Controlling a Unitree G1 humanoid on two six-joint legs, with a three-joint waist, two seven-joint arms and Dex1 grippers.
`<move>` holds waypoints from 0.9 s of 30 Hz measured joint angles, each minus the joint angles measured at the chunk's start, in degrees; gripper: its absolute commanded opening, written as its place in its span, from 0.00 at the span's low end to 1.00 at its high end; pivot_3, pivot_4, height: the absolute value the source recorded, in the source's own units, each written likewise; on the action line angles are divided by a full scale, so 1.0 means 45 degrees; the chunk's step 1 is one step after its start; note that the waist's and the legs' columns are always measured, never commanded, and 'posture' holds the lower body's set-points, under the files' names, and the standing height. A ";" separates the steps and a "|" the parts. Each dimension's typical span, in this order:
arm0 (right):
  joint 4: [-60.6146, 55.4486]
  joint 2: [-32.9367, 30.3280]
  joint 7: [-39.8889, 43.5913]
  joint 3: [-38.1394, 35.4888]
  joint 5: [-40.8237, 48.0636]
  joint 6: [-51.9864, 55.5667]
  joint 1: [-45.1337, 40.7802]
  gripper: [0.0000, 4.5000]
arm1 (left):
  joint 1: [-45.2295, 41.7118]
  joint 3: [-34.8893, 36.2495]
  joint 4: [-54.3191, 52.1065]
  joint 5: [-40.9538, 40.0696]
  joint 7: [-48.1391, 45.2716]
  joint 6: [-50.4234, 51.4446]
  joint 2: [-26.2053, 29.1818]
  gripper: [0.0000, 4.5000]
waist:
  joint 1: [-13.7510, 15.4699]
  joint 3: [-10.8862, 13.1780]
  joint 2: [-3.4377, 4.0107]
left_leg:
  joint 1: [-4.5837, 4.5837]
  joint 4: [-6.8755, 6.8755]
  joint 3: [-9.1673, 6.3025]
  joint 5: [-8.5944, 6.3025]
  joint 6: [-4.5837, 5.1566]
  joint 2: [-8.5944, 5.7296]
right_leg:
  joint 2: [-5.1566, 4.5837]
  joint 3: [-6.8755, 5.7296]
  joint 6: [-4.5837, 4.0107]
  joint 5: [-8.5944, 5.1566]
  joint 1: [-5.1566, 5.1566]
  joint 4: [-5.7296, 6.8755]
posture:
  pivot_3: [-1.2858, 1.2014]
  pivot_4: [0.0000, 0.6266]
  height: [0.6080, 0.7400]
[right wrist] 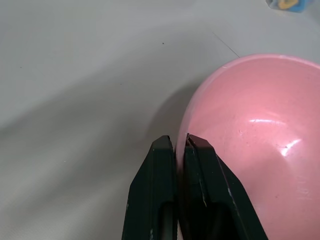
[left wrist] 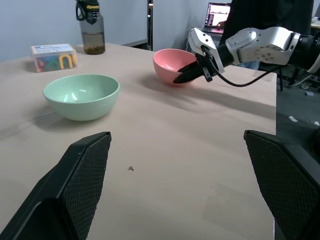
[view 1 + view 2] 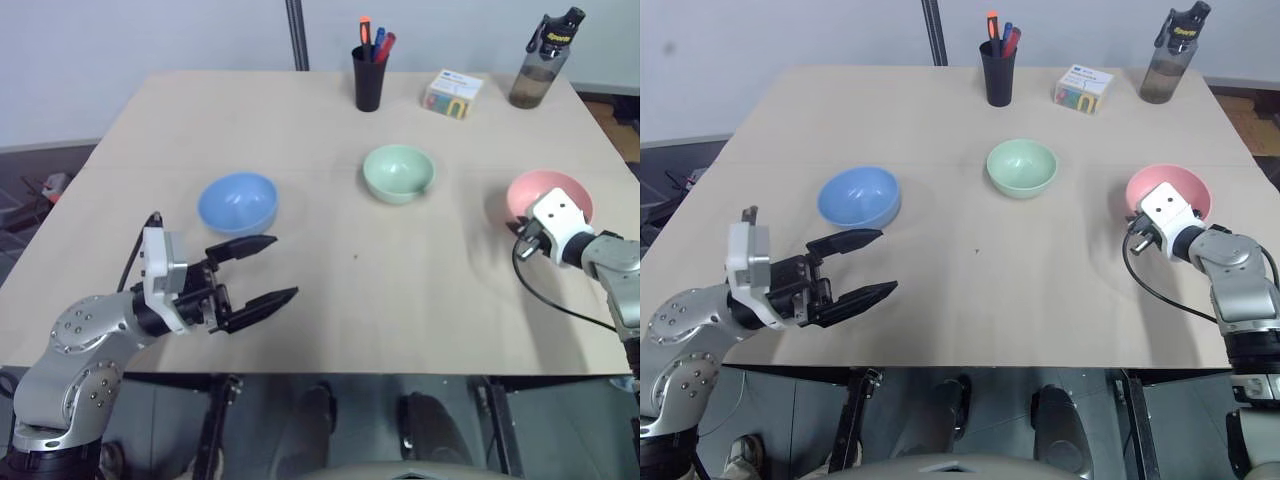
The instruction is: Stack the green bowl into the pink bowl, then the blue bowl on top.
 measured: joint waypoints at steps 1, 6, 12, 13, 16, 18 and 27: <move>-0.0554 0.0090 0.0333 -0.0010 0.0365 0.0111 0.0156 0.01 | 0.0098 0.0020 -0.0008 0.0004 0.0017 -0.0008 -0.0004 1.00 | -0.0016 0.0000 0.0001 | 0.0001 -0.0003 0.0001 0.0000 0.0000 0.0010 | 0.0007 0.0002 0.0001 0.0000 -0.0003 0.0000 | 0.52 0.24 1.00; -0.5009 0.1082 0.2359 0.1589 0.3011 0.2054 0.0805 0.01 | 0.0255 0.0018 -0.0012 0.0047 0.0075 -0.0079 -0.0094 1.00 | -0.0108 0.0001 0.0001 | 0.0006 -0.0007 -0.0012 -0.0001 0.0000 0.0058 | 0.0057 -0.0007 0.0054 0.0008 -0.0007 0.0004 | 0.52 0.24 1.00; -0.5665 0.2261 0.1860 0.3488 0.2503 0.2643 0.0670 0.01 | 0.0396 0.0032 -0.0039 0.0073 0.0439 -0.0056 -0.0106 1.00 | -0.0036 -0.0010 -0.0018 | 0.0006 0.0024 -0.0009 0.0000 -0.0004 0.0055 | 0.0056 0.0000 0.0021 -0.0012 0.0000 0.0005 | 0.52 0.24 1.00; -0.5543 0.2424 0.1724 0.3755 0.2206 0.2638 0.0348 0.01 | 0.0418 0.0039 -0.0075 0.0073 0.0541 -0.0025 -0.0102 1.00 | -0.0037 -0.0013 -0.0023 | 0.0012 0.0024 -0.0006 0.0001 -0.0005 0.0057 | 0.0056 0.0002 0.0014 -0.0007 0.0001 0.0005 | 0.52 0.24 1.00; -0.5269 0.2588 0.1627 0.4038 0.1883 0.2636 0.0025 0.22 | 0.0519 0.0059 -0.0173 0.0064 0.0668 0.0018 -0.0099 1.00 | -0.0018 -0.0018 -0.0031 | 0.0012 0.0021 -0.0009 0.0001 -0.0006 0.0059 | 0.0059 0.0001 0.0011 -0.0005 -0.0002 0.0004 | 0.52 0.24 1.00; -0.4938 0.2756 0.1606 0.4296 0.1708 0.2637 -0.0098 0.40 | 0.0597 0.0087 -0.0184 0.0068 0.0834 0.0030 -0.0093 1.00 | -0.0008 -0.0018 -0.0031 | 0.0007 0.0013 -0.0010 0.0000 -0.0006 0.0060 | 0.0060 0.0001 0.0002 0.0000 -0.0010 0.0003 | 0.52 0.24 1.00; -0.5000 0.3020 0.1826 0.4303 0.2099 0.3088 -0.0413 0.99 | 0.0691 0.0166 -0.0220 0.0074 0.1441 0.0033 -0.0093 1.00 | 0.0017 -0.0016 -0.0028 | 0.0002 0.0008 -0.0011 0.0000 -0.0006 0.0059 | 0.0063 -0.0001 -0.0038 0.0024 -0.0013 0.0002 | 0.52 0.24 1.00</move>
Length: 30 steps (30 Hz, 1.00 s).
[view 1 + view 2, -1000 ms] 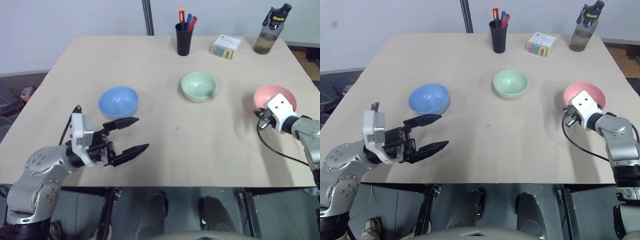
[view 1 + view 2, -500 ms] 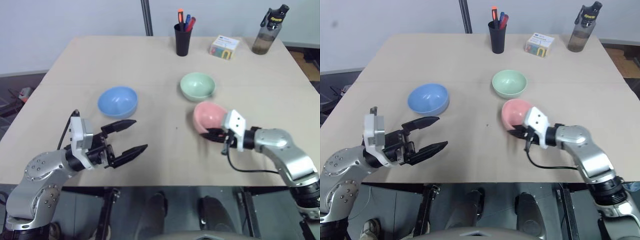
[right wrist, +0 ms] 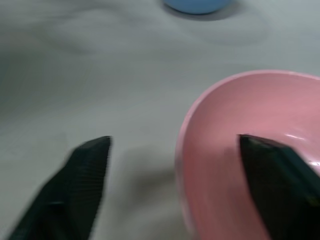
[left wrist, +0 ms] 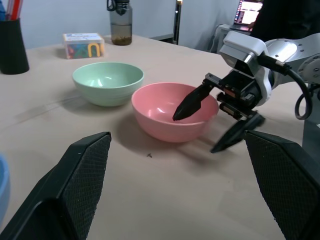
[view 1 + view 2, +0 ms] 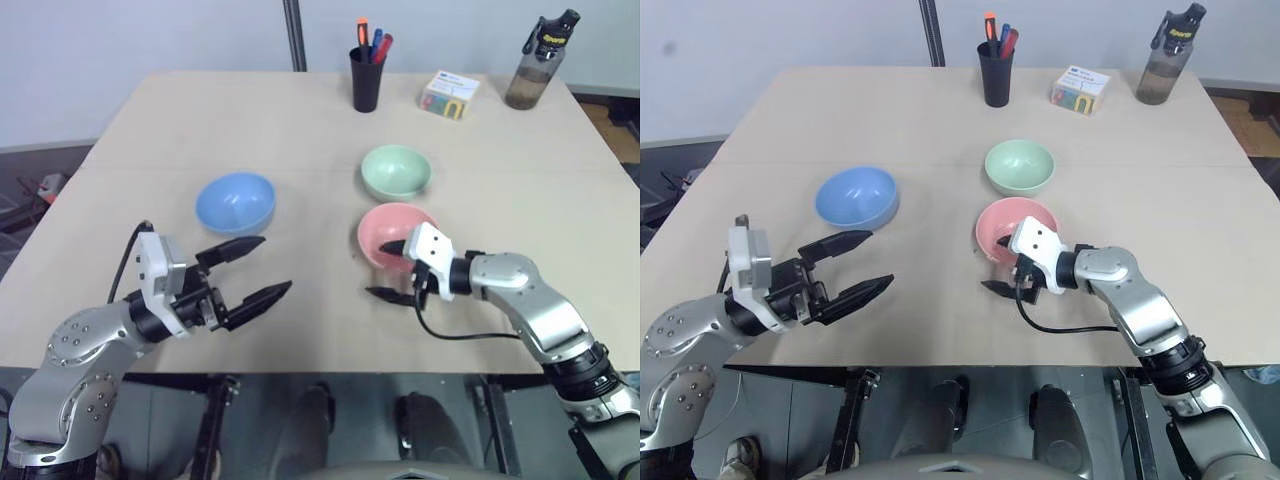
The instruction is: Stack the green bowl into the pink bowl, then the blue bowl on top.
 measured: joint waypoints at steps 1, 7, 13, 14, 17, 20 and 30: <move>-0.0170 0.0011 0.0033 -0.0295 0.0425 0.0224 0.0022 0.99 | 0.0002 0.0010 -0.0018 -0.0017 0.0028 -0.0001 -0.0004 1.00 | 0.0001 0.0002 0.0001 | -0.0002 0.0001 0.0000 0.0000 0.0000 0.0000 | 0.0000 0.0000 0.0000 0.0000 0.0000 0.0000 | 0.52 0.24 1.00; 0.0222 -0.1379 0.1417 -0.2546 0.1991 -0.0186 -0.2444 0.99 | 0.0043 0.0180 -0.0143 -0.0203 0.0258 -0.0002 -0.0222 1.00 | -0.0045 0.0010 0.0007 | 0.0015 0.0007 0.0020 0.0000 0.0000 0.0006 | 0.0000 0.0006 0.0039 -0.0021 0.0001 -0.0002 | 0.52 0.24 1.00; 0.9718 -0.1817 0.0548 -0.0306 -0.3721 -0.8809 -0.6984 0.99 | -0.0095 0.0292 -0.0226 -0.0273 0.0329 -0.0005 -0.0335 1.00 | -0.0230 0.0006 -0.0004 | 0.0018 -0.0005 0.0050 0.0002 -0.0004 0.0013 | 0.0002 0.0014 -0.0018 0.0015 -0.0005 -0.0010 | 0.52 0.24 1.00; 1.1117 -0.1631 0.0309 0.0155 -0.4368 -0.9850 -0.7437 0.99 | -0.0102 0.0309 -0.0237 -0.0298 0.0393 -0.0003 -0.0343 1.00 | -0.0290 0.0007 -0.0006 | 0.0011 -0.0010 0.0060 0.0002 -0.0004 0.0012 | 0.0002 0.0027 -0.0015 0.0020 -0.0010 -0.0013 | 0.52 0.24 1.00; 1.5403 -0.0679 -0.0755 0.1503 -0.6502 -1.3087 -0.8768 0.99 | 0.0190 0.0467 -0.0541 -0.0437 0.0589 0.0003 -0.0402 1.00 | -0.0396 0.0020 -0.0009 | -0.0012 -0.0056 0.0113 0.0002 -0.0005 0.0011 | 0.0002 0.0089 0.0031 0.0048 -0.0072 -0.0016 | 0.52 0.24 1.00; 1.7419 -0.0077 -0.1539 0.1996 -0.7528 -1.4538 -0.9548 0.99 | 0.0788 0.0750 -0.0969 -0.0501 0.0856 0.0016 -0.0460 1.00 | -0.0453 0.0026 -0.0008 | -0.0011 -0.0073 0.0151 0.0003 -0.0006 0.0012 | 0.0005 0.0135 0.0032 0.0047 -0.0098 -0.0009 | 0.52 0.24 1.00; 1.9801 0.1318 -0.3418 0.2651 -0.9554 -1.5873 -1.0571 0.55 | 0.2195 0.1506 -0.2153 -0.0818 0.1646 0.0016 -0.0728 1.00 | -0.0526 0.0026 -0.0010 | 0.0019 -0.0056 0.0164 0.0009 -0.0011 0.0015 | 0.0022 0.0171 0.0017 0.0053 -0.0092 0.0019 | 0.52 0.24 1.00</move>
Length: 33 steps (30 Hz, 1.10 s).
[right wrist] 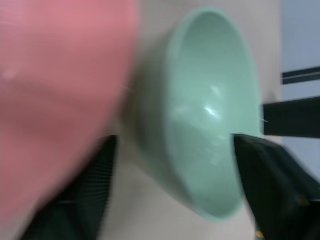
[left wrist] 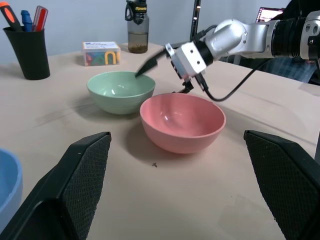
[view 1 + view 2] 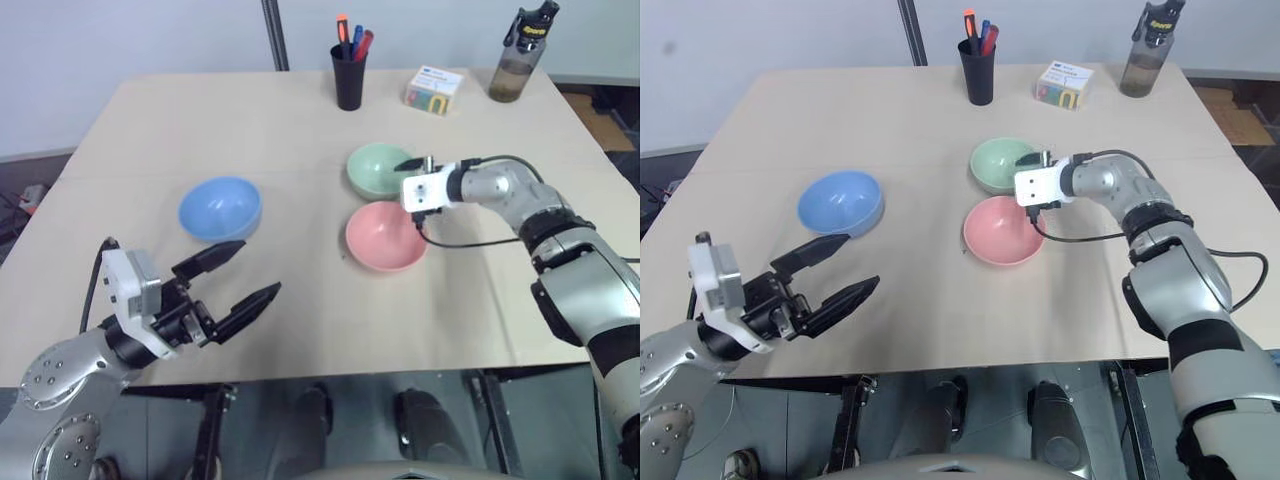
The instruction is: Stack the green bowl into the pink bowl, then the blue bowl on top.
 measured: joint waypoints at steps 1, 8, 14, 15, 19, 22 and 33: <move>0.0087 0.0035 -0.0102 0.0037 -0.0150 -0.0011 -0.0006 0.45 | 0.0039 0.0057 -0.0075 -0.0042 0.0029 -0.0003 -0.0020 1.00 | -0.0004 0.0000 0.0000 | 0.0002 0.0005 0.0000 0.0001 -0.0002 0.0001 | 0.0004 0.0005 -0.0004 0.0003 0.0002 0.0000 | 0.52 0.24 1.00; 0.0423 0.0108 -0.0431 0.0094 -0.0819 0.0039 -0.0125 0.03 | 0.0211 0.0168 -0.0181 -0.0128 0.0270 -0.0028 -0.0057 1.00 | -0.0063 0.0000 0.0001 | 0.0007 0.0005 0.0013 0.0002 -0.0003 0.0011 | 0.0019 0.0026 0.0040 0.0031 -0.0001 0.0000 | 0.52 0.24 1.00; 0.0394 -0.0259 0.1139 -0.0677 -0.0025 -0.0314 -0.0310 0.03 | -0.0025 0.0096 -0.0166 -0.0109 0.0283 -0.0047 -0.0071 1.00 | -0.0058 0.0001 0.0002 | 0.0003 0.0006 0.0015 0.0002 -0.0003 0.0011 | 0.0019 0.0026 0.0043 0.0032 0.0000 -0.0004 | 0.52 0.24 1.00; 0.0352 -0.0339 0.1542 -0.0917 0.0261 -0.0361 -0.0323 0.03 | -0.0074 0.0065 -0.0163 -0.0108 0.0282 -0.0053 -0.0076 1.00 | -0.0056 0.0001 0.0002 | 0.0004 0.0007 0.0015 0.0002 -0.0003 0.0012 | 0.0019 0.0027 0.0044 0.0033 0.0001 -0.0004 | 0.52 0.24 1.00; -0.1423 -0.0847 0.6808 -0.3075 0.3920 0.0471 -0.0121 0.03 | -0.0455 -0.0194 0.0100 -0.0084 0.0211 -0.0068 -0.0069 1.00 | -0.0073 0.0002 0.0003 | 0.0010 0.0005 0.0021 0.0001 -0.0001 0.0020 | 0.0023 0.0029 0.0049 0.0036 0.0005 -0.0006 | 0.52 0.24 1.00; -0.4783 -0.1559 0.9518 -0.3734 0.6170 0.2387 0.1219 0.03 | -0.0712 -0.0214 0.0346 -0.0081 0.0090 -0.0093 -0.0049 1.00 | 0.0014 -0.0002 -0.0001 | 0.0011 0.0006 0.0011 -0.0001 0.0000 0.0036 | 0.0033 0.0015 0.0049 0.0036 0.0018 -0.0012 | 0.52 0.24 1.00; -1.5265 -0.3023 1.0250 -0.3790 0.9017 1.0518 0.6008 0.58 | -0.1269 -0.0213 0.1356 -0.0458 -0.1190 0.0123 0.0528 1.00 | 0.0211 0.0007 0.0015 | 0.0016 0.0056 0.0064 -0.0001 -0.0002 0.0129 | 0.0117 0.0047 0.0004 0.0035 -0.0002 -0.0013 | 0.52 0.24 1.00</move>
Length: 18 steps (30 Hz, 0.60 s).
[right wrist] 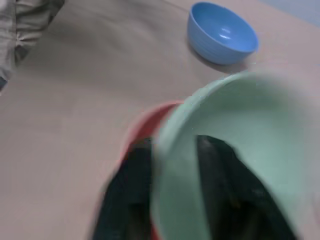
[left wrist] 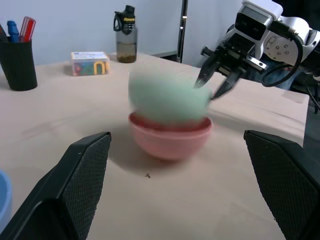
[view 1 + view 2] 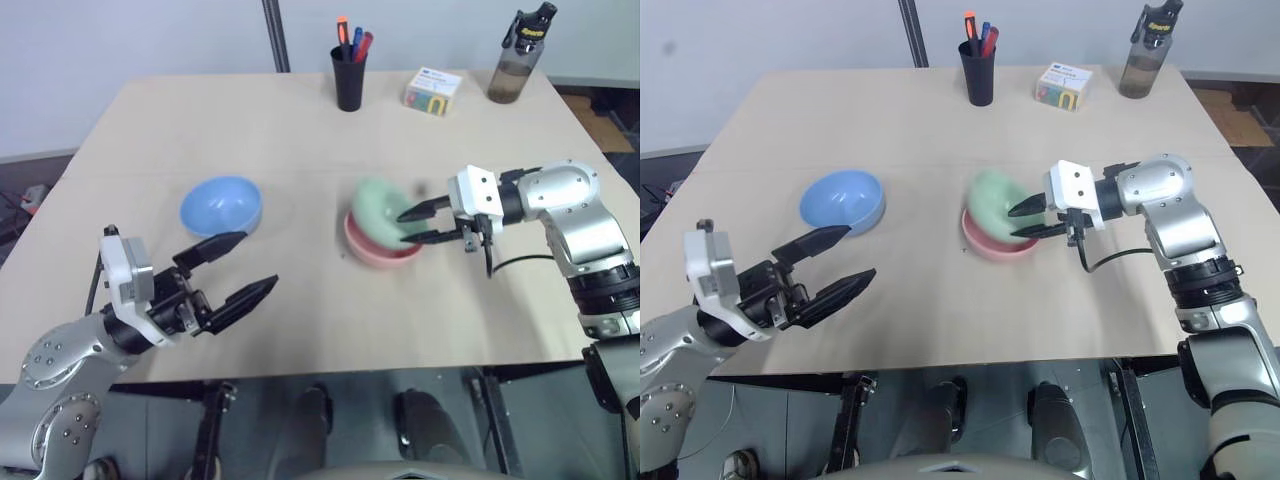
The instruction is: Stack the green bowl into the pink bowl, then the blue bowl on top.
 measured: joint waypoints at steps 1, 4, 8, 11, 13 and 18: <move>-0.0117 -0.0086 -0.0060 0.0020 -0.0073 0.0169 0.0131 0.70 | -0.0002 0.0010 0.0062 -0.0025 -0.0049 0.0027 0.0041 1.00 | 0.0004 -0.0003 -0.0006 | 0.0001 0.0006 0.0002 0.0000 0.0000 0.0004 | 0.0002 0.0002 0.0000 0.0000 0.0001 0.0000 | 0.52 0.24 1.00; -0.0383 -0.0222 -0.0219 0.0070 -0.0131 0.0493 0.0477 0.97 | 0.0002 0.0041 0.0149 -0.0124 -0.0202 0.0110 0.0083 1.00 | 0.0011 -0.0004 -0.0007 | -0.0005 0.0008 0.0009 0.0000 -0.0001 0.0007 | 0.0005 0.0011 -0.0006 0.0006 -0.0001 -0.0001 | 0.52 0.24 1.00; -0.0849 -0.0067 -0.1249 -0.0439 0.0223 0.1191 0.0747 1.00 | 0.0229 0.0293 0.0149 -0.0136 0.0114 0.0160 0.0099 1.00 | 0.0001 -0.0003 -0.0008 | -0.0012 0.0005 0.0021 -0.0001 -0.0001 0.0018 | 0.0015 0.0024 -0.0034 0.0024 -0.0013 -0.0005 | 0.52 0.24 1.00; -0.1212 0.0316 -0.2048 -0.1007 0.0651 0.1463 0.0722 1.00 | 0.0581 0.0658 0.0150 0.0018 0.0885 0.0352 0.0017 1.00 | -0.0008 -0.0006 -0.0014 | -0.0005 0.0002 0.0028 -0.0001 0.0000 0.0030 | 0.0028 0.0032 -0.0005 0.0041 -0.0015 -0.0004 | 0.52 0.24 1.00; -0.1233 0.0972 -0.2622 -0.1013 0.0632 0.1407 0.0594 1.00 | 0.0782 0.0682 0.0147 0.0254 0.1372 0.0402 -0.0181 1.00 | -0.0028 -0.0007 -0.0015 | -0.0002 0.0002 0.0034 -0.0001 -0.0001 0.0037 | 0.0036 0.0038 -0.0002 0.0040 -0.0015 -0.0003 | 0.52 0.24 1.00; -0.0777 0.3296 -0.4356 -0.0255 0.0044 0.1127 -0.0489 1.00 | 0.0723 0.0695 -0.0117 0.1820 0.3732 0.0368 -0.0886 1.00 | -0.0017 -0.0009 -0.0018 | 0.0010 0.0003 0.0037 0.0001 -0.0003 0.0060 | 0.0060 0.0044 -0.0026 0.0059 -0.0017 0.0001 | 0.52 0.24 1.00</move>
